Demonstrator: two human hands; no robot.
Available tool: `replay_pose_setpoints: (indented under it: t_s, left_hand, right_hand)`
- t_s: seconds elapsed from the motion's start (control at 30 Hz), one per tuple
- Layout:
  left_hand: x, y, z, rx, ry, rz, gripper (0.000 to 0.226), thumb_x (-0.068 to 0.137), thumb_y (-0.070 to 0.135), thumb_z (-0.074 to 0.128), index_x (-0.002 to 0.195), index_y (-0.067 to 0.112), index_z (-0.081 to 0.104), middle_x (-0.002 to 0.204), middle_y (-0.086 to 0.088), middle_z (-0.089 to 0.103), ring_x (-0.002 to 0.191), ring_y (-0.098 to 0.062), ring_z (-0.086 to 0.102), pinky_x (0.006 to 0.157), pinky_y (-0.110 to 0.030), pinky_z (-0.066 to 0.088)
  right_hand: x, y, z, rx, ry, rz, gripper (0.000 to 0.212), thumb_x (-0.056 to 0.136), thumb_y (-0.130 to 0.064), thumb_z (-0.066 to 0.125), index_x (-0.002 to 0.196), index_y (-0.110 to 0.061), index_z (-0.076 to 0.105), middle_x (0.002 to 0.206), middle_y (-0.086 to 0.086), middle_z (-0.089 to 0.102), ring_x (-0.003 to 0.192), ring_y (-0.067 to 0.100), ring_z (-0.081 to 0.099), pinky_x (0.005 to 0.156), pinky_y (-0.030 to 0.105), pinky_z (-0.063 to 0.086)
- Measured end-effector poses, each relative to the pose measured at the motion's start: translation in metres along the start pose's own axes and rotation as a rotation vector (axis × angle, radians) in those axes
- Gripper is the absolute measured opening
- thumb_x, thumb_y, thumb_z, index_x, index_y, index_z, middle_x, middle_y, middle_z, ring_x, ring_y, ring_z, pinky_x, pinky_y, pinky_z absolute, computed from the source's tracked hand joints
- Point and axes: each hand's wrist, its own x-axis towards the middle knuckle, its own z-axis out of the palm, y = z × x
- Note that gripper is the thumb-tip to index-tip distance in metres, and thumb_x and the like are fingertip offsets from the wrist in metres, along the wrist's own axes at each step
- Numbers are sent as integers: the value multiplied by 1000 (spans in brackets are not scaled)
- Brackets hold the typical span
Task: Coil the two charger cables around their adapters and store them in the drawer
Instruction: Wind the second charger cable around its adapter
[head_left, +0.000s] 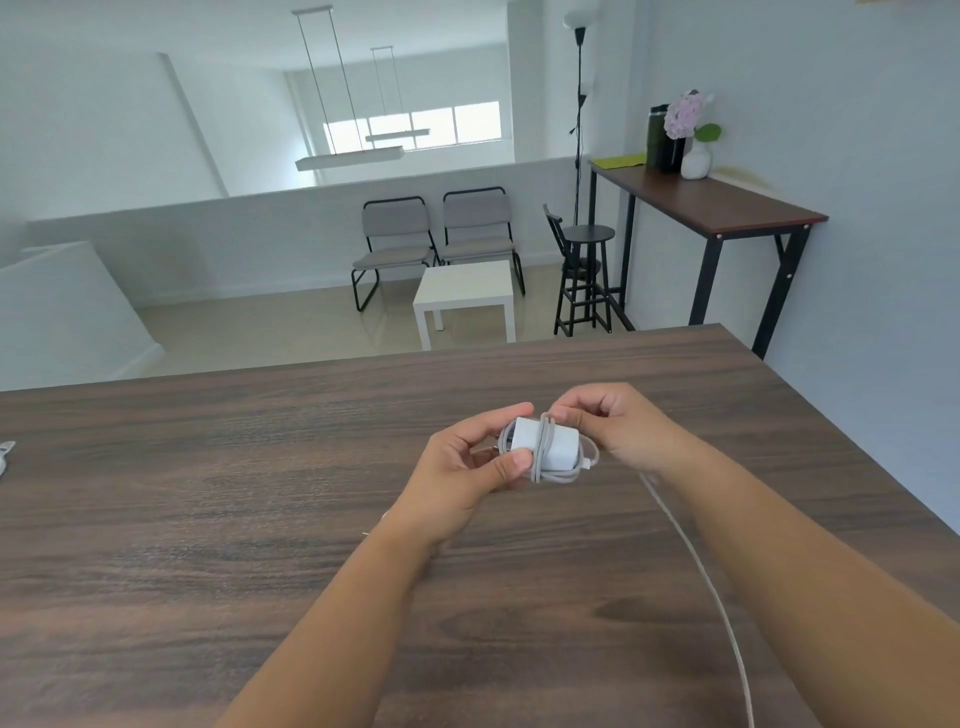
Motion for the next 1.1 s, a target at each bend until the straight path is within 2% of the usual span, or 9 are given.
replay_pose_setpoints:
  t_s: [0.13,0.23,0.3,0.4,0.47,0.53,0.7,0.9,1.1]
  left_hand:
    - [-3,3,2,-135,-48,-49,45,74,19,80,117,21,70,118,-6,67,100,-18,67,75,-26,56]
    - [-4,2,5,-174,-19,-35,40,80,10,69,119,17,67,114,0,70,100,-16,67,73,-25,56]
    - [-2,0,8,-204,9,-23,40,81,8,65,120,15,66,116,-2,69,99,-16,67,72,-25,57]
    - [1,-3,11,-301,91,-10,36,84,9,69,119,14,65,113,-3,70,95,-16,69,74,-26,60]
    - [4,-4,12,-387,169,4,38,81,10,65,119,11,62,107,-1,73,91,-15,70,76,-25,60]
    - [8,-4,12,-408,259,15,37,80,9,63,118,12,62,107,-2,71,90,-15,71,75,-24,59]
    - [10,-8,5,-307,403,16,41,75,13,71,116,17,65,115,-7,65,101,-20,66,73,-23,57]
    - [5,-11,4,-149,379,4,39,82,1,71,117,17,66,109,-9,68,90,-15,69,76,-28,58]
    - [-1,-13,7,61,238,29,41,80,11,76,120,19,67,117,-19,65,86,-17,67,82,-34,58]
  right_hand:
    - [-8,8,15,81,19,16,14,92,-4,60,83,-8,71,75,1,67,63,5,58,58,17,47]
    - [-11,11,21,110,12,9,16,85,6,60,81,-7,69,74,-5,66,64,3,56,60,17,45]
    - [-15,8,27,109,25,4,8,83,-1,58,82,-3,65,64,-11,60,55,-3,49,56,17,39]
    - [-21,12,37,65,59,57,15,96,-9,52,87,-6,64,47,-17,50,41,-2,41,49,15,33]
    - [-27,20,45,-17,53,58,27,100,-19,48,82,-3,59,44,-14,41,41,1,34,50,20,30]
    - [-33,25,50,-173,41,31,28,100,-26,46,77,-13,56,49,-12,43,47,3,37,51,21,32]
    - [-48,15,55,-613,-43,-118,28,99,-40,35,89,-20,52,55,-5,45,58,21,46,59,38,41]
    - [-50,-11,45,-688,-3,-282,30,97,-38,37,89,-20,59,60,-11,48,58,11,46,57,34,40]
    - [-36,-25,19,-675,43,-280,21,97,-30,51,82,-20,63,60,-9,55,57,9,50,56,32,39]
